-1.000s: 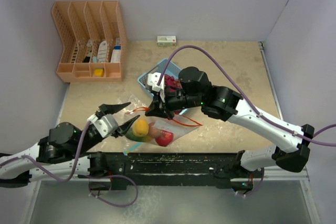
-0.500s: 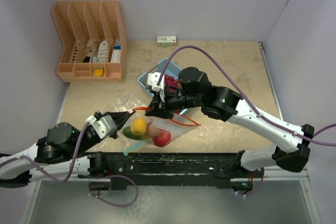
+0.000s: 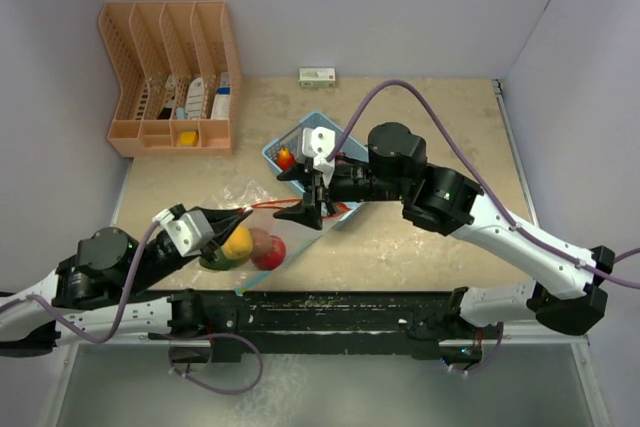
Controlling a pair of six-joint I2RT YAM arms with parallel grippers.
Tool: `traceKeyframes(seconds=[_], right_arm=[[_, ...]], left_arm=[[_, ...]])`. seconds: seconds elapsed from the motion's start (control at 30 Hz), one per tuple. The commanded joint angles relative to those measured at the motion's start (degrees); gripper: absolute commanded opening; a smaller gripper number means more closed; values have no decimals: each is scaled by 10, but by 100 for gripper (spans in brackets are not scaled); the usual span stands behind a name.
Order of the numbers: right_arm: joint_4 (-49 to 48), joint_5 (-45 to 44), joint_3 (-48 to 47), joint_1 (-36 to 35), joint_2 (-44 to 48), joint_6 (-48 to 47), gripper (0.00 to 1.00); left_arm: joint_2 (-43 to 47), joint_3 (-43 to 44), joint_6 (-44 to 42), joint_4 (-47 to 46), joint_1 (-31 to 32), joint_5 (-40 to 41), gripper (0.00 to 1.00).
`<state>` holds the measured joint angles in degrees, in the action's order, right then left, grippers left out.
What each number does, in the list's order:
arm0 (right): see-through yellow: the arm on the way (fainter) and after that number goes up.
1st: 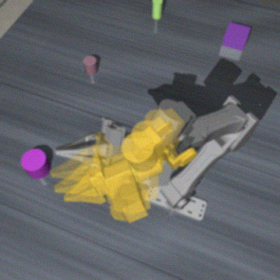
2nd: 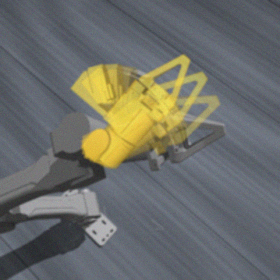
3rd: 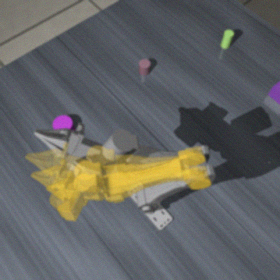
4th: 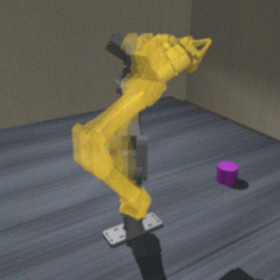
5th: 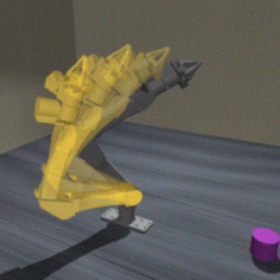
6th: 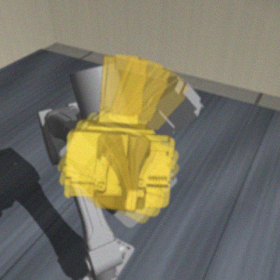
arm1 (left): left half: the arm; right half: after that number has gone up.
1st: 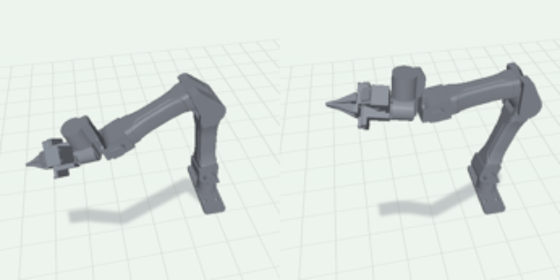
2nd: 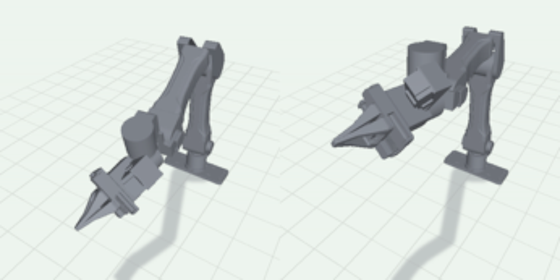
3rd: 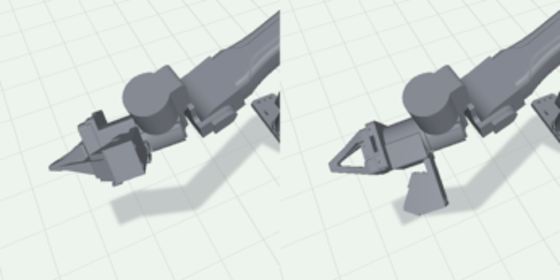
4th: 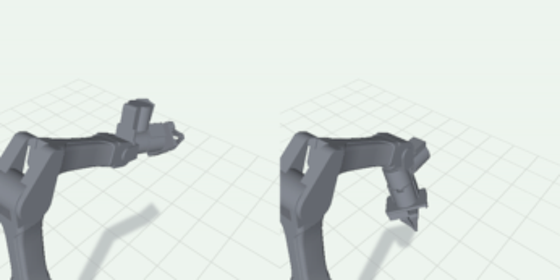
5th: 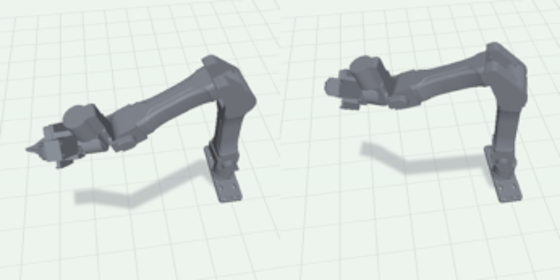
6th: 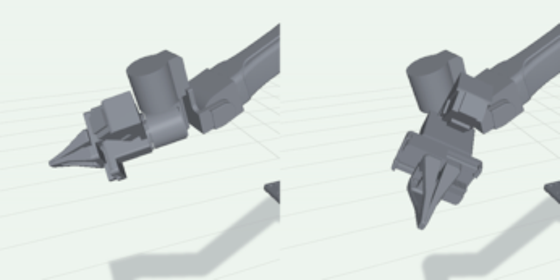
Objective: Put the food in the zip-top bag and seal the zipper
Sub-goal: Zip the zipper food storage bag at the center of the board.
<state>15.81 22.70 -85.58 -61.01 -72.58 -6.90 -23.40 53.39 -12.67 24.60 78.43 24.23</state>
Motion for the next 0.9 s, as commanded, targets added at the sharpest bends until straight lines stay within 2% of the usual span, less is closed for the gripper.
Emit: traceKeyframes(seconds=[0.0, 0.37, 0.7, 0.77, 0.87], right_arm=[[-81, 46, -21, 1, -21, -30, 66], [-101, 121, -33, 1, -45, -38, 59], [-97, 140, -25, 1, -45, -46, 55], [-96, 143, -28, 1, -49, -48, 50], [-85, 151, -37, 1, -59, -52, 31]], left_arm=[[-33, 42, 30, 10, 0, -9, 0], [-43, 29, 42, 4, 0, -10, 0], [-49, 15, 37, -3, 0, -12, 0], [-47, 11, 37, -7, 0, -11, 0], [-44, 11, 39, -7, 0, -12, 0]])
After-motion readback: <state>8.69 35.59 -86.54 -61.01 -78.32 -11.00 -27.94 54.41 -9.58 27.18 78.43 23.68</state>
